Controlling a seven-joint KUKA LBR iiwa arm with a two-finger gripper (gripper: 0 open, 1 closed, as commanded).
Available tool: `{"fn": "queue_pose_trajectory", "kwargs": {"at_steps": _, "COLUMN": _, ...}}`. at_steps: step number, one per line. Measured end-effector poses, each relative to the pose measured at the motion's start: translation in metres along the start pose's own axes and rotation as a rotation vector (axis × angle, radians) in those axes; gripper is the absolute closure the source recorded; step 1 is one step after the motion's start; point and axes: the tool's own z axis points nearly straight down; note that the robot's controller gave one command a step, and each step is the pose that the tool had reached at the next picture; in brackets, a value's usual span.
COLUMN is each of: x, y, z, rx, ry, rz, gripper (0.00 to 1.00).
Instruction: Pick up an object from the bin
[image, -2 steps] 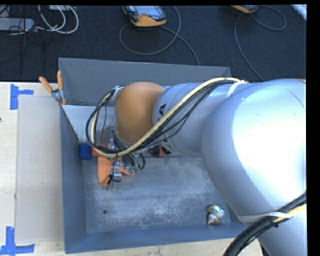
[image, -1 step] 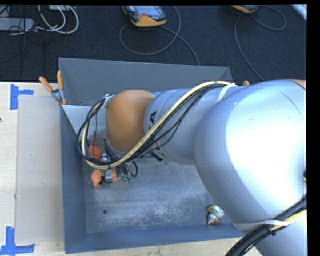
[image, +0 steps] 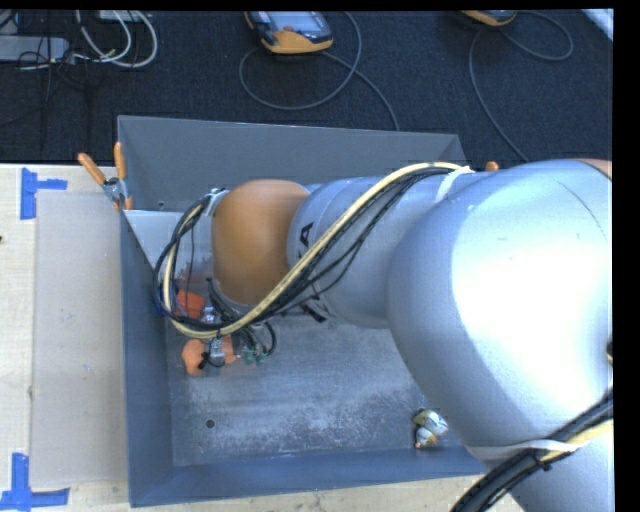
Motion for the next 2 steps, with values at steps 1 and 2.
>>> {"fn": "queue_pose_trajectory", "kwargs": {"at_steps": 1, "x": -0.0032, "y": 0.0036, "z": -0.0459, "rx": 0.0, "ry": 0.0, "rz": -0.009, "gripper": 1.0}}
{"fn": "queue_pose_trajectory", "kwargs": {"at_steps": 2, "x": -0.0032, "y": 0.0036, "z": -0.0459, "rx": 0.0, "ry": 0.0, "rz": -0.009, "gripper": 1.0}}
